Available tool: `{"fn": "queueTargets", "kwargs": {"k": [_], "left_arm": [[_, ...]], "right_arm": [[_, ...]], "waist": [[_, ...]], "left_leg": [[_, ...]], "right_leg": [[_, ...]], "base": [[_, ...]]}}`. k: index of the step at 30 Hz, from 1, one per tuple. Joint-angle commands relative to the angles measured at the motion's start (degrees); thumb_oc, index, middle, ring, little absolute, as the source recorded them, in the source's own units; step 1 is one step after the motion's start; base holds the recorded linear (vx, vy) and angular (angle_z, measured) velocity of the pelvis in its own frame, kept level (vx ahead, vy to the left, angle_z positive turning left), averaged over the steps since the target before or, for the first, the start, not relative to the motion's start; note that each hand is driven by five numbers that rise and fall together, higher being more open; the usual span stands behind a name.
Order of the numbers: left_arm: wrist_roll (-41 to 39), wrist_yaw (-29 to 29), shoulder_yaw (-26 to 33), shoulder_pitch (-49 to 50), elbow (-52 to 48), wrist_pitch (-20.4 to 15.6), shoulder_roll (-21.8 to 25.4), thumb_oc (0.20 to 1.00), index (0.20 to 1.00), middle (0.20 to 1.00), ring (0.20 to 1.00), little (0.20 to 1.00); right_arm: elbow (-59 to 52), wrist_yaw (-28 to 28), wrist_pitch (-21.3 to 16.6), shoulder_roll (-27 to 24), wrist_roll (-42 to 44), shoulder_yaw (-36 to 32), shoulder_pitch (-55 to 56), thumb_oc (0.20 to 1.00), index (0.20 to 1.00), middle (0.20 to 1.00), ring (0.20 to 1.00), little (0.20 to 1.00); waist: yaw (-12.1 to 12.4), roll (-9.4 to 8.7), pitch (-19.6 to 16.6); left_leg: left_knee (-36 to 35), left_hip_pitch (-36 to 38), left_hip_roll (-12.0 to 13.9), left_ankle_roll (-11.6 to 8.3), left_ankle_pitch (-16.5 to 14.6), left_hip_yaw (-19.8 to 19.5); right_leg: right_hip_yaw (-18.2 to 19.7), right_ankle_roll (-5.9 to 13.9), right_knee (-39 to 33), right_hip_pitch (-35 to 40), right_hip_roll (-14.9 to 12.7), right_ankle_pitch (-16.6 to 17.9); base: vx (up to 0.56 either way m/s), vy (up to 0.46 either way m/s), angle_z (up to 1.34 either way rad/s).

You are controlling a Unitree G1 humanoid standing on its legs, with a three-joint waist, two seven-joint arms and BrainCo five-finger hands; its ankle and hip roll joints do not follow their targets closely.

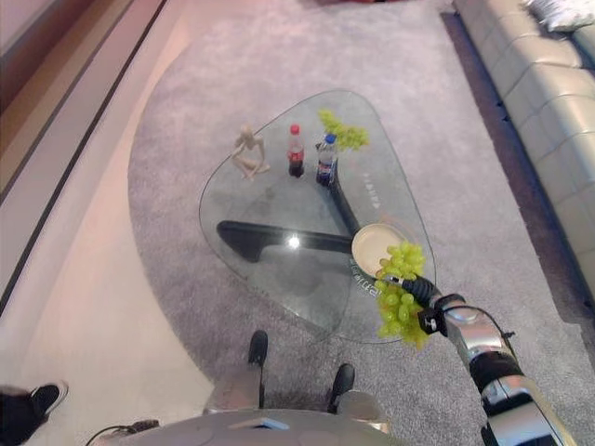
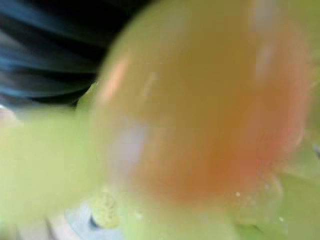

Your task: Pick up fruits into the plate

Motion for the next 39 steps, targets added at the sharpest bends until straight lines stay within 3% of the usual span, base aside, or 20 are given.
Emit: {"fn": "queueTargets", "kwargs": {"k": [1,9,16,26,37,38,39], "left_arm": [[-2.3,1.5,-3.7,-8.7,0.0,-1.0,0.6,1.0,1.0,1.0,1.0,1.0],[-8.2,2.8,-10.6,-15.9,-8.8,-2.9,-0.2,1.0,1.0,1.0,1.0,1.0],[-10.1,3.5,-12.9,-16.4,-14.2,-1.3,0.1,1.0,1.0,1.0,1.0,1.0],[-13.8,3.4,-13.2,-12.8,-15.3,-3.4,-0.1,1.0,1.0,1.0,1.0,1.0],[-14.1,2.9,-14.4,-12.5,-18.3,-4.1,0.3,1.0,1.0,1.0,1.0,1.0],[-14.1,2.9,-14.5,-12.5,-18.5,-4.3,0.4,1.0,1.0,1.0,1.0,1.0],[-14.1,3.0,-14.6,-12.3,-18.7,-4.5,0.4,1.0,1.0,1.0,1.0,1.0]], "right_arm": [[1.2,-4.3,-2.9,-5.1,-2.7,2.1,-12.4,0.2,0.2,0.2,0.2,0.2],[9.5,-12.3,-1.5,-9.0,-5.2,3.9,-28.1,0.2,0.2,0.2,0.2,0.2],[10.9,-17.5,2.2,-11.4,-5.5,4.6,-34.4,0.2,0.2,0.2,0.2,0.2],[13.1,-23.5,8.2,-15.5,-12.6,6.7,-39.9,0.2,0.2,0.2,0.2,0.2],[15.5,-27.2,11.9,-16.4,-17.9,8.9,-43.5,0.2,0.2,0.2,0.2,0.2],[15.5,-27.3,12.5,-16.4,-18.0,9.0,-43.5,0.25,0.25,0.25,0.25,0.25],[15.4,-28.0,12.7,-16.2,-17.7,9.1,-43.3,0.576,0.576,0.576,0.576,0.576]], "waist": [[1.2,0.22,6.1],[0.7,4.5,12.8],[0.7,6.86,12.8],[0.7,10.46,12.8],[1.2,11.98,12.8],[1.2,12.02,12.8],[1.2,12.08,12.8]], "left_leg": [[1.0,3.2,-2.9,1.34,-8.3,2.0],[1.1,-3.2,-4.4,1.69,-6.0,1.2],[1.3,-8.7,-5.4,2.13,-4.5,1.8],[1.5,-12.4,-6.5,2.4,-3.9,3.4],[2.0,-15.2,-6.8,2.47,-3.4,3.9],[2.0,-15.3,-6.8,2.48,-3.4,3.9],[2.1,-15.4,-6.8,2.47,-3.4,3.9]], "right_leg": [[4.5,-0.5,6.7,-5.0,-1.5,-0.5],[3.9,-0.09,8.9,-12.4,-2.2,0.3],[3.3,0.29,12.9,-19.9,-3.3,0.0],[4.5,0.47,15.1,-25.4,-4.4,-0.2],[4.9,0.49,15.5,-28.3,-4.3,0.1],[4.9,0.47,15.6,-28.5,-4.3,0.1],[4.9,0.41,15.6,-28.6,-4.2,0.1]], "base": [[-0.23,0.057,0.22],[-0.15,0.074,0.06],[-0.04,0.105,0.01],[0.01,0.123,-0.05],[0.0,0.008,-0.1],[0.0,-0.009,-0.09],[0.0,0.001,-0.06]]}}
